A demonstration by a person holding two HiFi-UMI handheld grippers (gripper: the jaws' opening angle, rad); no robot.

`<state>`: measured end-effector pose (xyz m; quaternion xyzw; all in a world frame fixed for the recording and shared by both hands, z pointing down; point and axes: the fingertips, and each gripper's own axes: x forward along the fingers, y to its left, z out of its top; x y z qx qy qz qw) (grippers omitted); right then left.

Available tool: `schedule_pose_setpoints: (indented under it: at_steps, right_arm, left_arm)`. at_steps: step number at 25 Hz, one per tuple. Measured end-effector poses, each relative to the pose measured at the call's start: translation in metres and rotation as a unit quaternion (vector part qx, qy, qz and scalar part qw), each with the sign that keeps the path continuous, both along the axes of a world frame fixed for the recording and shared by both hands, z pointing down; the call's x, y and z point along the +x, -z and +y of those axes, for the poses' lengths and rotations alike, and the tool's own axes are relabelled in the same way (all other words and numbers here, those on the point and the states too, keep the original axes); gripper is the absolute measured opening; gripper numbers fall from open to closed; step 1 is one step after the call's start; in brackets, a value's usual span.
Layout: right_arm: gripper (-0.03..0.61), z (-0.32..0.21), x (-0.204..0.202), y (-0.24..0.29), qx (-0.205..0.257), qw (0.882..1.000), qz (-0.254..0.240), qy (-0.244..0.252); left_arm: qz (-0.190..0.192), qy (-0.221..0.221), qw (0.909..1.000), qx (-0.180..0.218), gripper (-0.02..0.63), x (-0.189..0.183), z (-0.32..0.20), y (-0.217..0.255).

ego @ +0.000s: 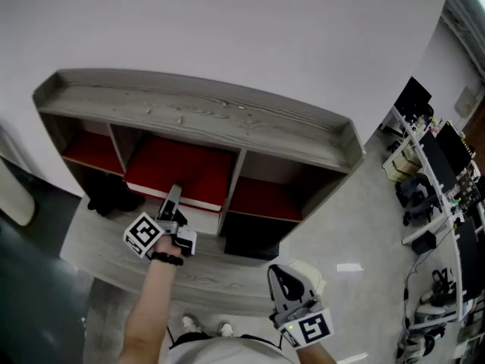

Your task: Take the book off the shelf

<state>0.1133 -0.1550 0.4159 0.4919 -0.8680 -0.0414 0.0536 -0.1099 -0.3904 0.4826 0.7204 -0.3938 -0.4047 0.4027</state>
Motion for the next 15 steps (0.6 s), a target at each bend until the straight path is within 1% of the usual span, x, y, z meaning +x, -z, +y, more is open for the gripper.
schedule_pose_setpoints:
  at_steps: [3,7,8,11,15]
  right_arm:
    - [0.023,0.0010,0.0050,-0.0017,0.000,1.000,-0.007,-0.009]
    - [0.023,0.0016,0.0076,-0.0034,0.000,1.000,-0.011,-0.012]
    - [0.023,0.0013,0.0079,-0.0034,0.001,1.000,-0.012,-0.012]
    - [0.023,0.0005,0.0077,-0.0018,0.004,1.000,-0.015,-0.011]
    - [0.023,0.0000,0.0079,0.0001,0.007,1.000,-0.017,-0.010]
  left_arm:
    - [0.019,-0.006,0.9997,0.014,0.439,0.0037,-0.0012,0.0046]
    - [0.016,0.004,0.9999,0.005,0.439,-0.0003,-0.0021,0.0030]
    - [0.013,0.005,0.9999,0.006,0.437,-0.0006,-0.0024,0.0045]
    - [-0.020,0.012,0.9997,-0.003,0.423,-0.0029,-0.0019,0.0029]
    - [-0.020,0.013,0.9997,-0.005,0.396,-0.0028,0.0014,0.0018]
